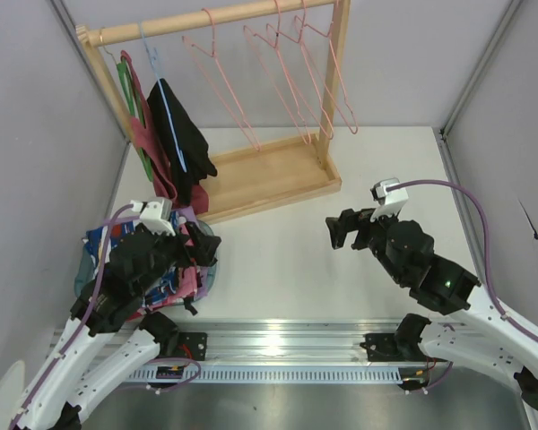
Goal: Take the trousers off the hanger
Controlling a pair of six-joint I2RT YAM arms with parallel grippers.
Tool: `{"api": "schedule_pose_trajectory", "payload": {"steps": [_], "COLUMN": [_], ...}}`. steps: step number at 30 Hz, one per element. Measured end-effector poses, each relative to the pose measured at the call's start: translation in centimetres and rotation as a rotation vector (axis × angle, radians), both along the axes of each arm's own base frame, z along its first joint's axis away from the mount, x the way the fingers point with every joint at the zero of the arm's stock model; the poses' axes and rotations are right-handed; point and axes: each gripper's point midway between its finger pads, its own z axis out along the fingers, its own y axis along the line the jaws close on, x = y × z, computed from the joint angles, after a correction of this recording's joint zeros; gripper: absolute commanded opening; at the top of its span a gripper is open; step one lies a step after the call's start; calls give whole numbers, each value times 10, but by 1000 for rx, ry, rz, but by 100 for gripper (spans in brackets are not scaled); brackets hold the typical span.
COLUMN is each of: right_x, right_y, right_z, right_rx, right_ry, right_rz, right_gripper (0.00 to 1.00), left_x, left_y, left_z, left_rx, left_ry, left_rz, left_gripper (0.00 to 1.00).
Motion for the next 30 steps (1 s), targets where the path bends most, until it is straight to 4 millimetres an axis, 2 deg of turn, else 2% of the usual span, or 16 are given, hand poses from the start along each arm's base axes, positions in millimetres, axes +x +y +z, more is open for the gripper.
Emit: {"api": "schedule_pose_trajectory", "payload": {"steps": [6, 8, 12, 15, 21, 25, 30], "right_x": [1, 2, 4, 6, 4, 3, 5], "right_y": [-1, -2, -6, -15, -27, -38, -43], "right_z": [0, -1, -6, -11, -6, -6, -7], "right_rx": [-3, -7, -17, -13, 31, 62, 93], "right_ry": [-1, 0, 15, 35, 35, 45, 57], "right_rz": [-9, -16, -50, -106, -159, -213, -254], "right_gripper": [99, 99, 99, 99, 99, 99, 99], "left_x": [-3, -6, -9, -5, 3, 17, 52], "left_y": [0, -1, -6, -13, -25, -27, -11], "left_z": [-2, 4, 42, 90, 158, 187, 213], "left_rx": [11, 14, 2, -9, 0, 12, 45], "left_ry": [10, 4, -23, -87, -207, -262, -302], "left_rz": [-14, -34, -77, -109, -165, -134, 60], "left_gripper": [100, 99, 98, 98, 98, 98, 100]}}
